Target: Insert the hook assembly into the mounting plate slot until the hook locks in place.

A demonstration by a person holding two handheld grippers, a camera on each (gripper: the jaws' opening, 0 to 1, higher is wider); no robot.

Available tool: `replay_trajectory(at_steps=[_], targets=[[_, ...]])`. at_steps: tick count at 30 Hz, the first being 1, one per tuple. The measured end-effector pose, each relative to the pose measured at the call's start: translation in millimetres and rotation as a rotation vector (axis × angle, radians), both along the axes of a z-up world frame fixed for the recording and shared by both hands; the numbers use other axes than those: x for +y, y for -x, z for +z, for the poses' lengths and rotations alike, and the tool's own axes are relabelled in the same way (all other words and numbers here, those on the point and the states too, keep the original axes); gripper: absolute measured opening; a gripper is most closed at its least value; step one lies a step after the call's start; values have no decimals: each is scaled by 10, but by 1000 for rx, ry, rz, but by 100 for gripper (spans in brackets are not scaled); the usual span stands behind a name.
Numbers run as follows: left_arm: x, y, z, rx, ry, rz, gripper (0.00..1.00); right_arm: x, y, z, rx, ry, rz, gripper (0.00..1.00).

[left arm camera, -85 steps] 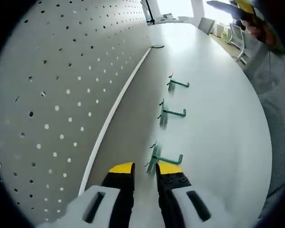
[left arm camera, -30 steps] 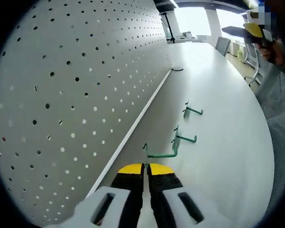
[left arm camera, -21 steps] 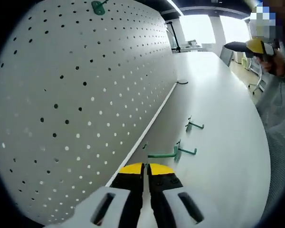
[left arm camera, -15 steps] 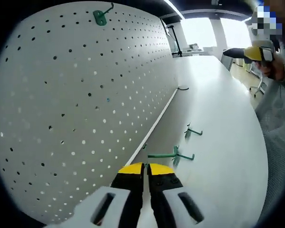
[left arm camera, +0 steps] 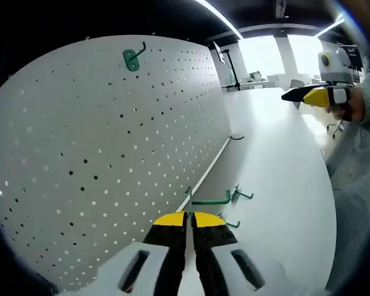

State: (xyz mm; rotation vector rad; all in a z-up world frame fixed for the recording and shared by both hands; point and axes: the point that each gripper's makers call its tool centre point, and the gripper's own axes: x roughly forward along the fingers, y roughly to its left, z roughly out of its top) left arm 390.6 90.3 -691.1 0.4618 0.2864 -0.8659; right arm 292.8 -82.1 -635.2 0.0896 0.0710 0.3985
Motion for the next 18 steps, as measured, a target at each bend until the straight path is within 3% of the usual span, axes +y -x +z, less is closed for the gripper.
replay_trajectory(at_steps=[7, 18], targets=[[-13, 130, 123, -14, 83, 33, 4, 13, 6, -5, -1, 15, 4, 42], [-59, 332, 194, -22, 148, 54, 4, 68, 28, 3, -12, 45, 21, 41]])
